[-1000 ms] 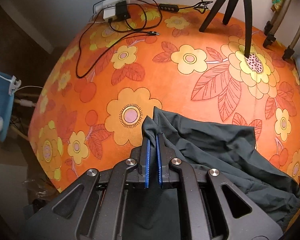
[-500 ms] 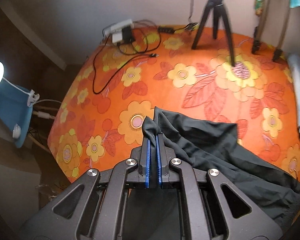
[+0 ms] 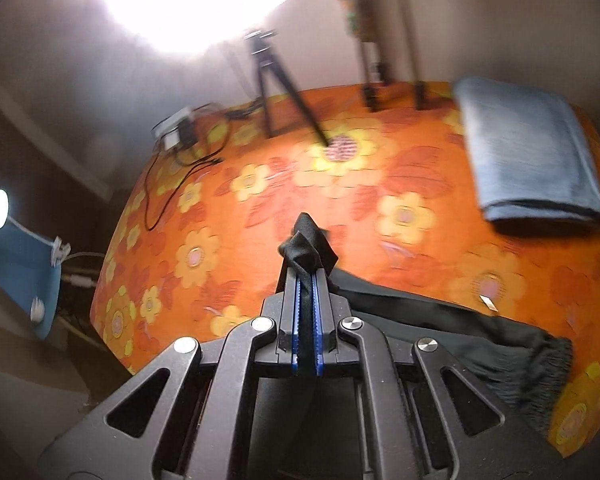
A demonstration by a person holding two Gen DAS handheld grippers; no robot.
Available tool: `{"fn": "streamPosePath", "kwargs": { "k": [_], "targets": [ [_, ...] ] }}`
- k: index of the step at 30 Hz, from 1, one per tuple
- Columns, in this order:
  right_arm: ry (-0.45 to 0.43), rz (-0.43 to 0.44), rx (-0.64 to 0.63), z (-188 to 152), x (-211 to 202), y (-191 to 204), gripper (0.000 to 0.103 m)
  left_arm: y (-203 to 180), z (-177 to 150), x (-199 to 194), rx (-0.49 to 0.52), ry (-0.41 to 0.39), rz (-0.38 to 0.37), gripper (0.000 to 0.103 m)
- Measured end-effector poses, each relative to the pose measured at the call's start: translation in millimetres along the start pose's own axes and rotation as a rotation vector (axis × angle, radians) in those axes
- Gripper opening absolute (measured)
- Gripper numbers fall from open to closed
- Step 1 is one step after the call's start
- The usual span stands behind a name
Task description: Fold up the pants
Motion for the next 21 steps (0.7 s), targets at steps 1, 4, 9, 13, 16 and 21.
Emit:
{"fn": "streamPosePath", "kwargs": {
  "k": [1,4,9,13,16,21],
  "targets": [
    [-0.006,-0.001,0.018,-1,-4,-14,0.006,-5,0,8,0.007,0.009,-0.011,0.004],
    [-0.015,-0.005,0.065,-6,-13,-50,0.006,-21,-3,34,0.02,0.041,-0.038,0.004],
    [-0.014,-0.01,0.123,-13,-21,-104,0.006,-37,-4,68,0.019,0.082,-0.079,0.004],
    [-0.01,-0.025,0.17,-18,-23,-147,0.006,-52,-5,96,0.034,0.114,-0.1,0.004],
    [-0.013,-0.042,0.199,-21,-26,-172,0.006,-66,-4,113,0.056,0.135,-0.114,0.004],
    [-0.021,-0.067,0.237,-26,-33,-209,0.006,-81,-2,137,0.067,0.155,-0.133,0.004]
  ]
}}
Point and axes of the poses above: each gripper's, at about its wrist camera, not at the fingertips, and x roughly the way its jaws point, y to its left, z to its top, the point moved 3 cm from there along x, roughly the way its jaws point, and after that the axes turned 3 degrees about x, right-handed, at the moved point
